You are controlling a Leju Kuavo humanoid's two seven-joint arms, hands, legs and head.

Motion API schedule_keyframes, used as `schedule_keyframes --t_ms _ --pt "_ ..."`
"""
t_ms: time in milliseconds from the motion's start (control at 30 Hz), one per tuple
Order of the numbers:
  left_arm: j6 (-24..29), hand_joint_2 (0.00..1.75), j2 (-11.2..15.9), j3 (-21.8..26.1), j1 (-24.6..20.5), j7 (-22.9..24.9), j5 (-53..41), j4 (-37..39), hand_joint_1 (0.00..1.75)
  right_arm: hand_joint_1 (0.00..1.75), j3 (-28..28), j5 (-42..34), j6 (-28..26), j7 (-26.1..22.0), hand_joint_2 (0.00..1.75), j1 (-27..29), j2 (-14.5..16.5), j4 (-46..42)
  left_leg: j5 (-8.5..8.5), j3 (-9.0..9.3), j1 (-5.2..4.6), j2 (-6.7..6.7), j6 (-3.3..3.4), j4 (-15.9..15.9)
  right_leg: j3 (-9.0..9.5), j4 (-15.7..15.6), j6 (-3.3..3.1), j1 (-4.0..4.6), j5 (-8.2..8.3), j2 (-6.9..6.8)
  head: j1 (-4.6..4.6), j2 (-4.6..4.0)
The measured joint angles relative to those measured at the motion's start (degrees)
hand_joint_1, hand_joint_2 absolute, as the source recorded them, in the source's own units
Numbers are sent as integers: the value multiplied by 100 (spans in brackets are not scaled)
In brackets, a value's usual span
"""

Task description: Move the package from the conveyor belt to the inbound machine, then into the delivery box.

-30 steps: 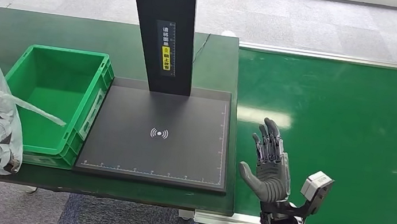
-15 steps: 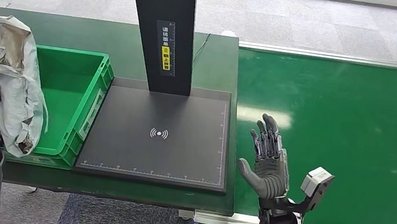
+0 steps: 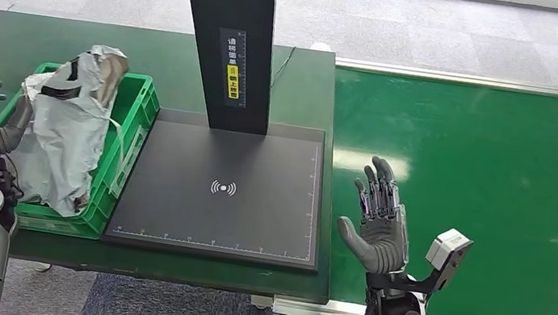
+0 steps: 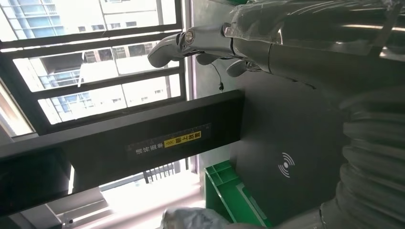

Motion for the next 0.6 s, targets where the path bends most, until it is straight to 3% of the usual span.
schedule_keyframes --t_ms 333,600 --pt "-40 175 -447 -454 1046 -203 277 -2418 0 0 -56 93 -65 -30 175 218 10 -9 -4 -5 0 0 0 0 -5 -3 1 -1 -1 0 0 0" --pt "-45 175 -743 -535 1597 -478 368 -3388 0 0 -91 198 -61 -93 175 335 30 -9 -3 -5 0 0 0 0 -2 -2 1 0 -1 0 0 0"
